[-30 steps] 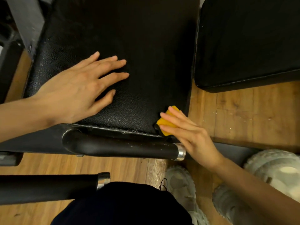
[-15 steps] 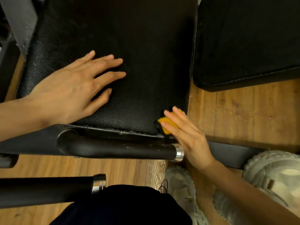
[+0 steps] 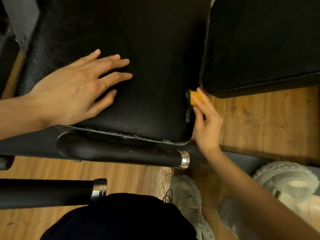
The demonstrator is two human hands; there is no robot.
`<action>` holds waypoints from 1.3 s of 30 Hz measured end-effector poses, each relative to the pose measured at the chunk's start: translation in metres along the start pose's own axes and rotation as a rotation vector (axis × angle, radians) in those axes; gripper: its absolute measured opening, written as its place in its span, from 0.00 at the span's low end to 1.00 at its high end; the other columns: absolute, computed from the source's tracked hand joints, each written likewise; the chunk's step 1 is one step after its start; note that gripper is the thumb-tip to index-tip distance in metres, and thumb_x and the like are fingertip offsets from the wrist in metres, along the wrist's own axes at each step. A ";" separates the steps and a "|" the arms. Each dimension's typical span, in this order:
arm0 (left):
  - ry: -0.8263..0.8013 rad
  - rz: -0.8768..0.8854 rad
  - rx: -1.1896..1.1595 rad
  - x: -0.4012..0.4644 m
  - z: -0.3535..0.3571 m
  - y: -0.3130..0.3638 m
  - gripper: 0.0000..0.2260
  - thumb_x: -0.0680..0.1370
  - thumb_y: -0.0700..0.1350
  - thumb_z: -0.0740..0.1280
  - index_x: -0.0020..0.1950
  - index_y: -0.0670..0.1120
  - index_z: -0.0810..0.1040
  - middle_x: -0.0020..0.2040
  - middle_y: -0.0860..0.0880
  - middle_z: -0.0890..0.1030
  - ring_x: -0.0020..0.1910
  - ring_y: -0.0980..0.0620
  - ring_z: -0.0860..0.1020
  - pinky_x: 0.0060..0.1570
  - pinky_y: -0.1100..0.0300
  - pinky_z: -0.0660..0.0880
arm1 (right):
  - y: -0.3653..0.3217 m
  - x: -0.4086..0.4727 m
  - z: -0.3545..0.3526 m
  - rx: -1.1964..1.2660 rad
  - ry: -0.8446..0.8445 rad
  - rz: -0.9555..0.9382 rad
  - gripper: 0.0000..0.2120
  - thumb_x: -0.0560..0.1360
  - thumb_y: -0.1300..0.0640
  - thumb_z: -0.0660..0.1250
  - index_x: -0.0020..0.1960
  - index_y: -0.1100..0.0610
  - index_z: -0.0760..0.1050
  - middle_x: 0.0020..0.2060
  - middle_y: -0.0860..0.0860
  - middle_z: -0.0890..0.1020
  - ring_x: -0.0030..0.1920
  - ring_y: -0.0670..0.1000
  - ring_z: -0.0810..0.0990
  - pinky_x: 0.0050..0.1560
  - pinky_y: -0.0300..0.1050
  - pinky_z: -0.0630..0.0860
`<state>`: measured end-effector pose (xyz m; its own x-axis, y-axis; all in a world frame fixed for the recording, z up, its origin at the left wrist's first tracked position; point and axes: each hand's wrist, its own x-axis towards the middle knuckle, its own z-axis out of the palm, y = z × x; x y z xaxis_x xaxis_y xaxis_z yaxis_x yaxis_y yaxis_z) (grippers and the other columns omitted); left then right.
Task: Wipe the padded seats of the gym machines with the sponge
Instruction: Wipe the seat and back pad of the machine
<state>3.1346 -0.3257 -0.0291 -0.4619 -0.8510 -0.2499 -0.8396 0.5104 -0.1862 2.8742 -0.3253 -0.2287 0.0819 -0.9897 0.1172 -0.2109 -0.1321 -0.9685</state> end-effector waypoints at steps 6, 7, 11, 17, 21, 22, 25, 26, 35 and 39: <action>-0.008 0.001 0.017 -0.001 0.001 0.001 0.24 0.81 0.53 0.50 0.75 0.47 0.66 0.77 0.45 0.63 0.77 0.47 0.60 0.77 0.47 0.51 | -0.020 -0.077 0.005 0.054 -0.057 0.071 0.21 0.77 0.73 0.61 0.67 0.60 0.73 0.71 0.53 0.70 0.76 0.52 0.62 0.74 0.56 0.63; -0.003 0.001 0.018 -0.001 0.001 0.001 0.24 0.81 0.53 0.50 0.75 0.47 0.66 0.77 0.45 0.63 0.77 0.47 0.60 0.77 0.48 0.51 | -0.021 -0.084 0.003 0.058 -0.073 0.053 0.21 0.77 0.73 0.61 0.67 0.59 0.73 0.71 0.53 0.70 0.76 0.52 0.61 0.74 0.55 0.62; -0.002 0.001 0.018 0.000 0.000 0.001 0.24 0.81 0.53 0.49 0.75 0.47 0.66 0.77 0.45 0.62 0.77 0.47 0.59 0.77 0.49 0.50 | -0.005 -0.004 0.006 0.092 0.110 0.203 0.17 0.79 0.66 0.62 0.66 0.56 0.75 0.66 0.52 0.76 0.70 0.46 0.71 0.71 0.51 0.68; -0.007 -0.001 0.020 0.000 -0.001 0.003 0.24 0.81 0.52 0.50 0.75 0.47 0.67 0.76 0.45 0.64 0.77 0.46 0.60 0.77 0.48 0.51 | -0.024 -0.069 0.001 0.067 -0.046 0.094 0.19 0.76 0.71 0.63 0.65 0.59 0.76 0.71 0.51 0.71 0.75 0.48 0.63 0.74 0.46 0.62; 0.007 -0.002 0.025 0.001 0.000 0.003 0.24 0.81 0.52 0.50 0.75 0.47 0.67 0.76 0.45 0.64 0.77 0.47 0.61 0.77 0.49 0.51 | -0.017 -0.048 0.000 0.055 -0.029 0.068 0.19 0.78 0.69 0.63 0.65 0.55 0.75 0.69 0.49 0.72 0.74 0.46 0.64 0.73 0.40 0.62; 0.003 -0.002 0.029 0.001 0.000 0.003 0.24 0.81 0.52 0.50 0.75 0.47 0.67 0.76 0.45 0.64 0.77 0.47 0.61 0.77 0.49 0.51 | -0.015 -0.027 0.004 0.067 0.025 0.111 0.18 0.78 0.68 0.62 0.65 0.54 0.75 0.69 0.47 0.73 0.73 0.43 0.66 0.73 0.39 0.63; -0.017 -0.003 0.046 0.002 0.000 0.003 0.24 0.81 0.53 0.49 0.75 0.47 0.67 0.76 0.45 0.64 0.77 0.47 0.61 0.77 0.48 0.52 | -0.015 0.017 0.012 0.091 0.151 0.212 0.16 0.79 0.65 0.62 0.66 0.54 0.75 0.60 0.40 0.76 0.61 0.31 0.72 0.66 0.32 0.68; -0.017 -0.005 0.054 0.001 -0.001 0.003 0.24 0.81 0.53 0.49 0.74 0.47 0.67 0.76 0.44 0.64 0.76 0.46 0.61 0.77 0.47 0.53 | -0.016 0.019 0.014 0.090 0.151 0.231 0.16 0.80 0.63 0.62 0.67 0.54 0.74 0.58 0.40 0.77 0.58 0.30 0.72 0.63 0.28 0.68; -0.007 -0.023 0.104 0.001 -0.004 0.007 0.24 0.81 0.51 0.49 0.74 0.46 0.68 0.75 0.43 0.66 0.75 0.46 0.63 0.76 0.49 0.53 | -0.030 -0.020 -0.004 -0.003 -0.038 0.293 0.20 0.80 0.59 0.63 0.72 0.54 0.68 0.67 0.43 0.71 0.66 0.35 0.67 0.67 0.27 0.62; -0.031 -0.031 0.104 0.001 -0.006 0.009 0.25 0.80 0.52 0.48 0.74 0.47 0.68 0.74 0.43 0.67 0.75 0.46 0.63 0.76 0.50 0.53 | -0.037 -0.032 -0.010 -0.048 -0.082 0.311 0.21 0.79 0.59 0.64 0.71 0.53 0.68 0.63 0.39 0.69 0.64 0.34 0.65 0.62 0.20 0.60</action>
<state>3.1252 -0.3225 -0.0252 -0.4258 -0.8632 -0.2712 -0.8185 0.4952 -0.2912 2.8693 -0.2889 -0.1943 0.0843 -0.9756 -0.2029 -0.2835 0.1717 -0.9435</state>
